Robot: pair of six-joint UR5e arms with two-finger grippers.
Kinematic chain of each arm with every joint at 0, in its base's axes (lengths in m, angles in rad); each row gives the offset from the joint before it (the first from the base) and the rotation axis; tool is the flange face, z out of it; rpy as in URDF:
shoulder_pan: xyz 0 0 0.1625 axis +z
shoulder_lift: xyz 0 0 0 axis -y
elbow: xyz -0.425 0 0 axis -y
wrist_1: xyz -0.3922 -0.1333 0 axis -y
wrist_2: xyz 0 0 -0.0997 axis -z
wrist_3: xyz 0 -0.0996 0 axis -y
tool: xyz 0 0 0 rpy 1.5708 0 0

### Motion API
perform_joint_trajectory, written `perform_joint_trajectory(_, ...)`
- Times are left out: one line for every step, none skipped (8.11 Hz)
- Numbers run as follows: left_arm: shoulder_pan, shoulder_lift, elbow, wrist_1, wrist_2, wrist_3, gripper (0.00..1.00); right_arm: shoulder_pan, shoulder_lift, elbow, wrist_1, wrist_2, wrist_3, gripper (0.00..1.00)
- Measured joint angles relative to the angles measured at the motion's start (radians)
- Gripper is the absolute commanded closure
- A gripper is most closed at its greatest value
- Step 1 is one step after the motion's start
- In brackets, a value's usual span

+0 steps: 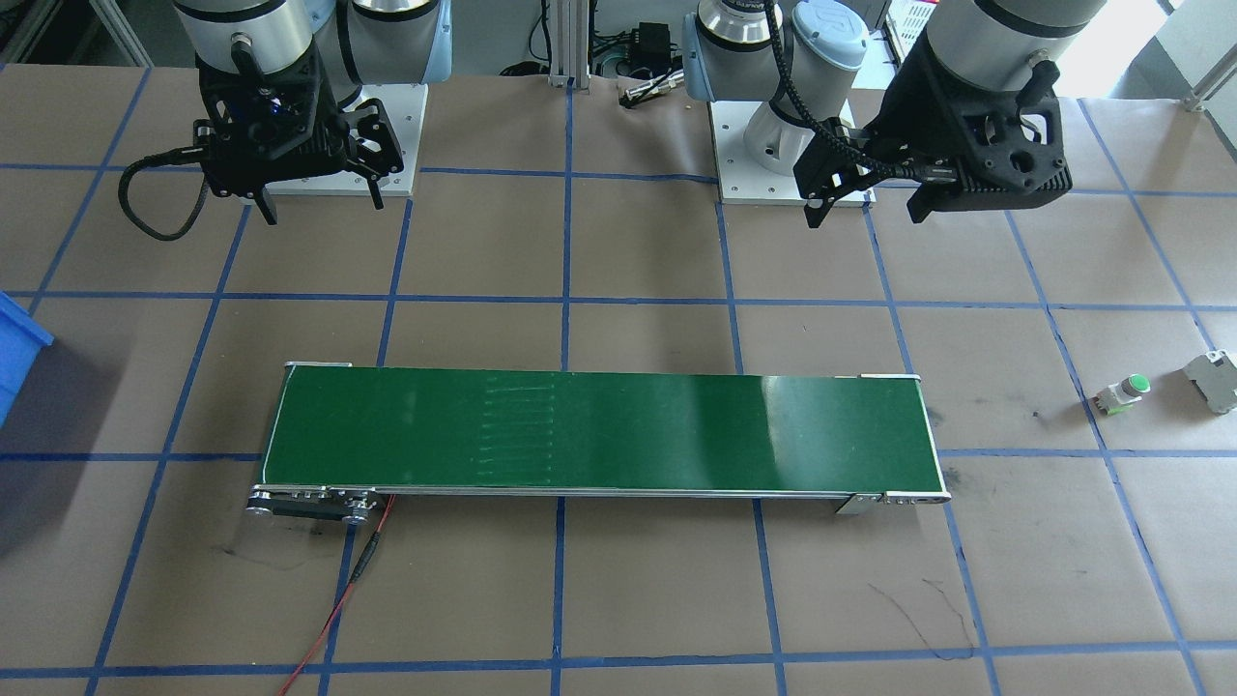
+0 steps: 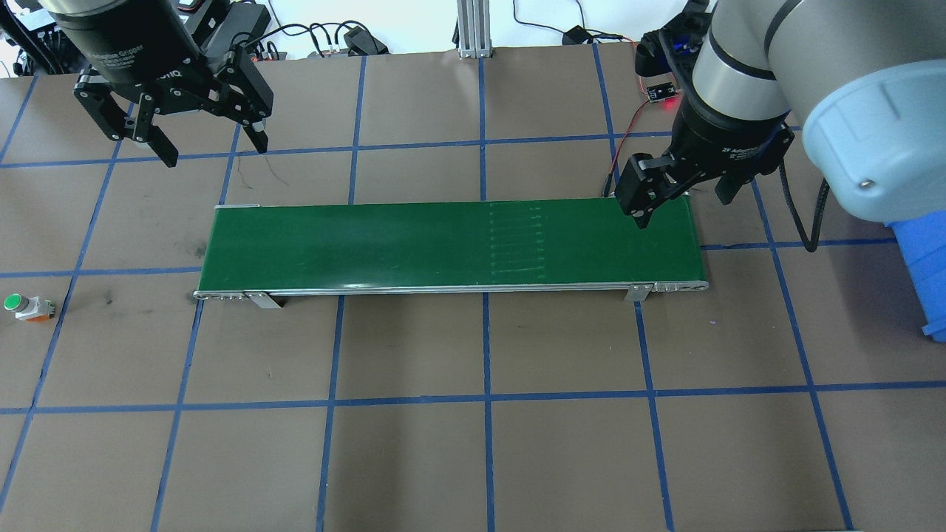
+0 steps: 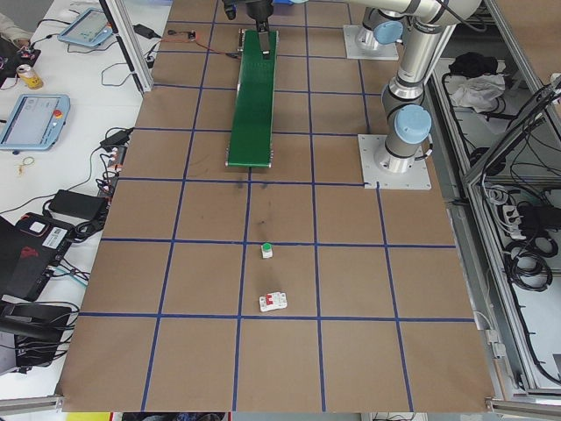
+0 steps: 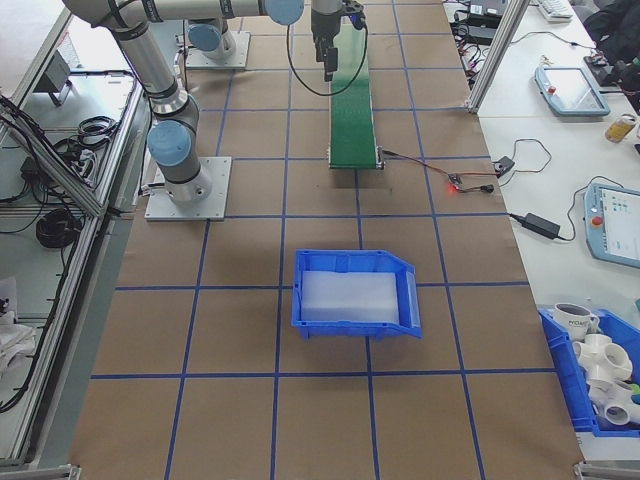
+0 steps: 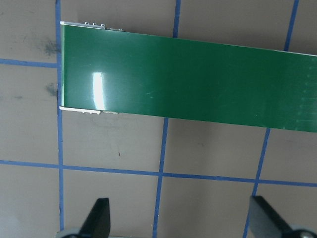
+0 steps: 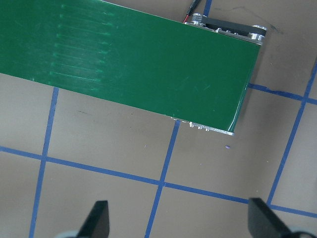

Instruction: Move button from left to right

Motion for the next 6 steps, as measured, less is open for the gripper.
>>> perform_joint_trajectory(-0.001, 0.002, 0.0, -0.002, 0.012, -0.001, 0.0, 0.0, 0.0, 0.0, 0.0, 0.0, 0.0, 0.0)
perform_joint_trajectory(-0.001, 0.004, 0.0, -0.002, 0.016, 0.0, 0.0, 0.0, 0.0, 0.0, 0.0, 0.001, 0.0, 0.0)
perform_joint_trajectory(-0.001, 0.011, 0.0, 0.001, 0.02, 0.009, 0.0, 0.0, 0.0, 0.0, -0.001, 0.001, 0.0, 0.0)
perform_joint_trajectory(0.003, 0.017, 0.001, 0.004, 0.02, 0.049, 0.0, 0.0, 0.0, 0.0, -0.001, 0.001, 0.0, 0.0)
perform_joint_trajectory(0.019, 0.021, 0.004, 0.005, 0.018, 0.134, 0.0, 0.0, 0.0, 0.0, 0.0, 0.001, 0.0, 0.0)
perform_joint_trajectory(0.053, 0.028, 0.006, 0.003, 0.022, 0.196, 0.0, 0.0, 0.0, 0.0, 0.0, 0.001, 0.0, 0.0)
